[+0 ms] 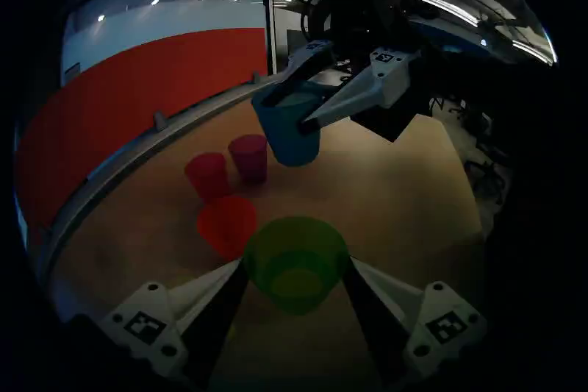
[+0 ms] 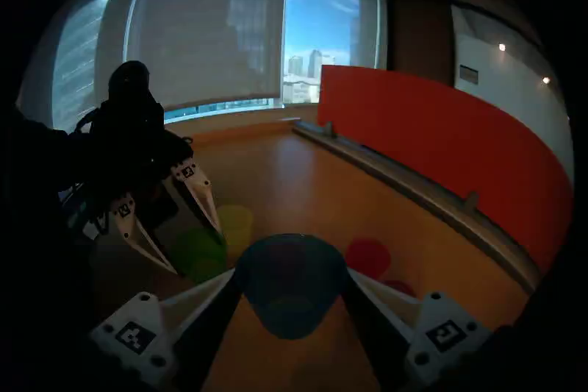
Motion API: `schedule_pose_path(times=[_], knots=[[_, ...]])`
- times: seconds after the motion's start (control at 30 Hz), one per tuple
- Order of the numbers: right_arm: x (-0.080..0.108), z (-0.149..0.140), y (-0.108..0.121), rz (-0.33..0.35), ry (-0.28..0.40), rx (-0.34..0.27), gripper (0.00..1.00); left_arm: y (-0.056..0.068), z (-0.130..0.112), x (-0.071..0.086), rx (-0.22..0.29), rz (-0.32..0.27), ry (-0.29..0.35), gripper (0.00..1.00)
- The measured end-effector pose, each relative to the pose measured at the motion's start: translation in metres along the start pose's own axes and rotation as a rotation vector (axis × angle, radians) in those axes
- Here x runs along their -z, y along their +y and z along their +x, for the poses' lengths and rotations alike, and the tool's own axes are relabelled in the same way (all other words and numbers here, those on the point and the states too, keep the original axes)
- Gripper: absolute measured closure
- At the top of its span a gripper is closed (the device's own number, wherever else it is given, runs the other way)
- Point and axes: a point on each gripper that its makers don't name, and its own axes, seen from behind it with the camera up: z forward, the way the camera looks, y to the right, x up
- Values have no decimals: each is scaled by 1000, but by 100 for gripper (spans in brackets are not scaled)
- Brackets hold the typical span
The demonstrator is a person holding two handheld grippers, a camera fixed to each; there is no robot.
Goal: Pour water
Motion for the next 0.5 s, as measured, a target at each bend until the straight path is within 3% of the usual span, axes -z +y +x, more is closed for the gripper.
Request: schedule_pose_path(times=[0.5], knots=[[-26,-56,-10,42,-106,-5,8,1,-25,-14,-9,-18,-76,13]])
